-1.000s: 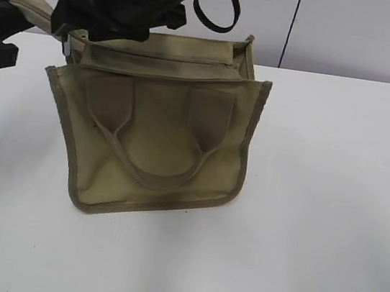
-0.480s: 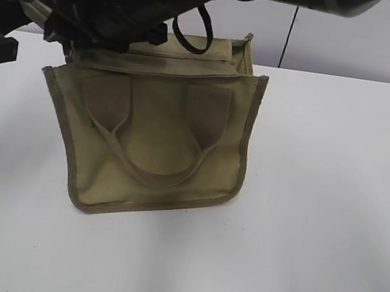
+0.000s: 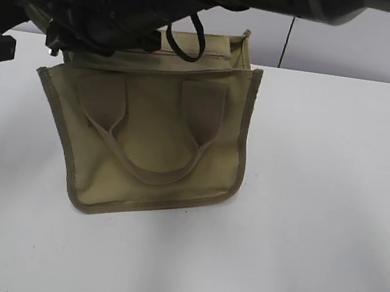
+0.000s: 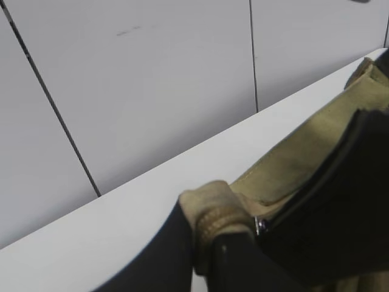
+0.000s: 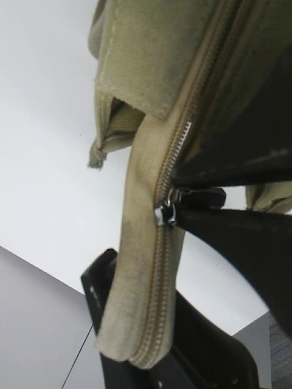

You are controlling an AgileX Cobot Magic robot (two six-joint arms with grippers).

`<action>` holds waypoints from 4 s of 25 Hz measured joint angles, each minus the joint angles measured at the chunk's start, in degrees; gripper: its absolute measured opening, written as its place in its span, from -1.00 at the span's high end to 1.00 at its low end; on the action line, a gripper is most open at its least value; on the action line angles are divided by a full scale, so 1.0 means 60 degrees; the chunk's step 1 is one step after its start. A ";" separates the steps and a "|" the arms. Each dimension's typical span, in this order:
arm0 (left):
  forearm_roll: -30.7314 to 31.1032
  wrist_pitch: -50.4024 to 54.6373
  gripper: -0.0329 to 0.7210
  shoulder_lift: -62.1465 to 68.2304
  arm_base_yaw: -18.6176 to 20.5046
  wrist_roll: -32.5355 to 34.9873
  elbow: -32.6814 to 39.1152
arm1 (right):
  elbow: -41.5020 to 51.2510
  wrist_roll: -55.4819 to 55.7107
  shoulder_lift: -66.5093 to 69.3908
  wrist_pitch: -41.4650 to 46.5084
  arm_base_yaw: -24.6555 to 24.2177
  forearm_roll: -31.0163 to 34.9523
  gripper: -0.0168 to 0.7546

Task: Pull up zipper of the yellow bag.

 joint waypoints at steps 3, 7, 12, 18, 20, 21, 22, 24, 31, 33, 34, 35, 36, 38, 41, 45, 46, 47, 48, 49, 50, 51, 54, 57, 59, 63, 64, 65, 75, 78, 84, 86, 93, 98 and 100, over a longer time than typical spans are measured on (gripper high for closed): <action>0.0008 0.0023 0.90 -0.0007 0.0000 -0.0010 0.0000 | 0.0000 0.0000 0.0000 -0.0009 0.0000 0.0004 0.79; 0.0008 0.0021 0.90 -0.0007 0.0000 -0.0018 0.0000 | 0.0000 0.0000 -0.0133 0.0102 0.0000 -0.0006 0.79; -0.0025 0.0562 0.90 -0.0029 0.0000 -0.0029 0.0000 | 0.0000 0.0000 -0.0530 0.0722 -0.0062 -0.0053 0.79; -0.0065 0.1130 0.90 -0.0063 -0.0012 -0.0038 0.0000 | 0.0000 0.0069 -0.0829 0.1620 -0.0410 0.0007 0.79; -0.0085 0.1222 0.90 -0.0090 -0.0012 -0.0098 0.0000 | 0.0000 0.0087 -0.0829 0.2001 -0.0632 0.0017 0.79; -0.0087 0.1281 0.90 -0.0088 -0.0012 -0.0123 0.0000 | 0.0000 0.0099 -0.0829 0.2202 -0.0761 0.0017 0.79; -0.0087 0.1340 0.90 -0.0088 -0.0020 -0.0146 0.0000 | 0.0000 0.0103 -0.0829 0.2364 -0.0885 0.0024 0.79; -0.0068 0.1381 0.90 -0.0088 -0.0050 -0.0155 0.0000 | 0.0000 0.0111 -0.0829 0.2718 -0.1089 0.0008 0.79; -0.0097 0.1590 0.90 -0.0088 -0.0061 -0.0193 0.0000 | -0.0008 0.0111 -0.0939 0.4475 -0.1883 -0.1840 0.79; -0.0097 0.1614 0.90 -0.0088 -0.0061 -0.0193 0.0000 | -0.0026 0.0111 -0.1065 0.4868 -0.2079 -0.2496 0.80; -0.0097 0.1621 0.90 -0.0088 -0.0061 -0.0195 0.0000 | -0.0035 0.0111 -0.1136 0.5093 -0.2162 -0.2780 0.80; -0.0099 0.1621 0.90 -0.0088 -0.0061 -0.0195 0.0000 | -0.0056 0.0111 -0.1188 0.5352 -0.2263 -0.2975 0.80; -0.0107 0.1621 0.90 -0.0088 -0.0061 -0.0195 0.0000 | -0.0076 0.0111 -0.1224 0.5610 -0.2372 -0.3190 0.80; -0.0107 0.1632 0.90 -0.0088 -0.0061 -0.0195 0.0000 | -0.0077 0.0102 -0.1257 0.5992 -0.2537 -0.3489 0.80; -0.0090 0.1579 0.90 -0.0088 -0.0061 -0.0195 0.0000 | -0.0085 0.0027 -0.1257 0.6306 -0.2655 -0.3605 0.80; -0.0088 0.1666 0.90 -0.0088 -0.0061 -0.0195 0.0000 | -0.0085 -0.0036 -0.1278 0.6446 -0.2655 -0.3733 0.80; -0.0137 0.1720 0.89 -0.0088 -0.0061 -0.0195 0.0000 | -0.0085 -0.0045 -0.1293 0.6445 -0.2655 -0.3733 0.79; -0.0219 0.1833 0.85 -0.0088 -0.0061 -0.0195 0.0000 | -0.0085 -0.0068 -0.1309 0.6436 -0.2655 -0.3712 0.72; -0.0391 0.2081 0.77 -0.0088 -0.0061 -0.0195 0.0000 | -0.0085 -0.0082 -0.1336 0.6459 -0.2665 -0.3771 0.59; -0.0626 0.2440 0.62 -0.0088 -0.0041 -0.0223 0.0000 | -0.0085 -0.0159 -0.1392 0.6561 -0.2690 -0.3888 0.40; -0.0881 0.2783 0.46 -0.0088 -0.0029 -0.0232 0.0000 | -0.0085 -0.0226 -0.1443 0.6572 -0.2713 -0.3984 0.15; -0.1106 0.3226 0.22 -0.0088 -0.0020 -0.0240 0.0000 | -0.0085 -0.0322 -0.1525 0.6572 -0.2725 -0.4007 -0.05; -0.2307 0.4864 -0.36 -0.0088 -0.0145 -0.0285 0.0000 | -0.0085 -0.0555 -0.1863 0.6553 -0.2736 -0.4005 -0.58; -0.3435 0.6931 -0.51 -0.0088 -0.0657 -0.0297 0.0000 | -0.0085 -0.0643 -0.2268 0.6456 -0.2736 -0.4005 -0.64; -0.4108 0.8301 -0.47 -0.0092 -0.1200 -0.0056 0.0000 | -0.0085 -0.0720 -0.2545 0.6465 -0.2736 -0.4005 -0.61; -0.5874 1.0350 -0.34 -0.0113 -0.2215 0.1824 0.0000 | -0.0068 -0.0957 -0.3129 0.6782 -0.2736 -0.4032 -0.59; -0.6317 1.0711 -0.32 -0.0140 -0.2372 0.2184 0.0000 | -0.0068 -0.0966 -0.3273 0.6995 -0.2736 -0.4056 -0.59; -0.6636 1.1116 -0.32 -0.0203 -0.2529 0.2511 0.0000 | -0.0066 -0.0980 -0.3461 0.7163 -0.2736 -0.4124 -0.59; -0.8572 1.4678 -0.31 -0.3044 -0.2787 0.3207 -0.0008 | 0.2763 -0.0938 -0.6785 0.7370 -0.2744 -0.4524 -0.59; -0.8721 1.5751 -0.31 -0.5017 -0.2787 0.3207 -0.0010 | 0.4557 -0.0864 -0.8425 0.7395 -0.2744 -0.4533 -0.59; -0.8835 1.6665 -0.31 -0.8363 -0.2787 0.3207 -0.0029 | 0.7310 -0.0826 -1.2278 0.7458 -0.2744 -0.4543 -0.59; -0.8835 1.6689 -0.31 -0.9357 -0.2787 0.3346 -0.0029 | 0.7963 -0.0826 -1.3471 0.7478 -0.2744 -0.4543 -0.59; -0.8850 1.6728 -0.31 -1.1339 -0.2794 0.4677 0.0010 | 0.9857 -0.0814 -1.6523 0.7486 -0.2744 -0.4543 -0.58; -0.8880 1.6503 -0.31 -1.1391 -0.2794 0.4897 0.0251 | 1.1058 -0.0814 -1.7536 0.7497 -0.2744 -0.4543 -0.56; -0.8888 1.6183 -0.31 -1.1391 -0.2794 0.4922 0.0303 | 1.1171 -0.0814 -1.7612 0.7532 -0.2744 -0.4550 -0.56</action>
